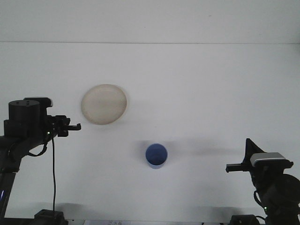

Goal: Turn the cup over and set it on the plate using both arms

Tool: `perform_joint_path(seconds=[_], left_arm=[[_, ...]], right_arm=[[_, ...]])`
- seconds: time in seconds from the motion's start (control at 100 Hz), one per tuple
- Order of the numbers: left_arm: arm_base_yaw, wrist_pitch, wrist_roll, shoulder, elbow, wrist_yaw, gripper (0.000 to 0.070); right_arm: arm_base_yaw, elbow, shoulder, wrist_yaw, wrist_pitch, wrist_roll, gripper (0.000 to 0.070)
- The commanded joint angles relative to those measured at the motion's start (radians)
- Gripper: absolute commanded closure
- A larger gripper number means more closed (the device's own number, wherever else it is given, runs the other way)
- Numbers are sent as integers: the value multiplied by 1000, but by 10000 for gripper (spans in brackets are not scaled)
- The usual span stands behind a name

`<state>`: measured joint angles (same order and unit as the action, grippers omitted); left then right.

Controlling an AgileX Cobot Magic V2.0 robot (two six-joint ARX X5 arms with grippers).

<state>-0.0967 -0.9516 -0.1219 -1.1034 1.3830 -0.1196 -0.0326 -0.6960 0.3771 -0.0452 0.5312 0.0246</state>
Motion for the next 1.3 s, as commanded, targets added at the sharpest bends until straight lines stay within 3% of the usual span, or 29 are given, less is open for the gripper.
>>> perform_joint_path(seconds=[0.0, 0.03, 0.13, 0.2, 0.29, 0.46, 0.83, 1.289], left_arm=[[-2, -5, 8, -33, 21, -7, 657], [-2, -9, 8, -45, 21, -11, 603], [-5, -24, 5, -79, 21, -14, 330], [-12, -28, 5, -93, 21, -14, 225], [-31, -25, 5, -107, 21, -25, 224], [-131, 10, 3, -147, 21, -138, 226], [-501, 135, -48, -369, 39, -145, 225], [-657, 172, -24, -547, 88, -144, 226]], right_arm=[[-1, -8, 4, 0, -14, 9, 700], [-1, -8, 4, 0, -14, 9, 700], [-1, -8, 4, 0, -14, 9, 700], [-1, -8, 4, 0, -14, 9, 700], [-1, -8, 4, 0, -14, 9, 700], [-1, -8, 4, 0, -14, 9, 700], [-1, -8, 4, 0, -14, 9, 700], [-1, -8, 4, 0, -14, 9, 700]])
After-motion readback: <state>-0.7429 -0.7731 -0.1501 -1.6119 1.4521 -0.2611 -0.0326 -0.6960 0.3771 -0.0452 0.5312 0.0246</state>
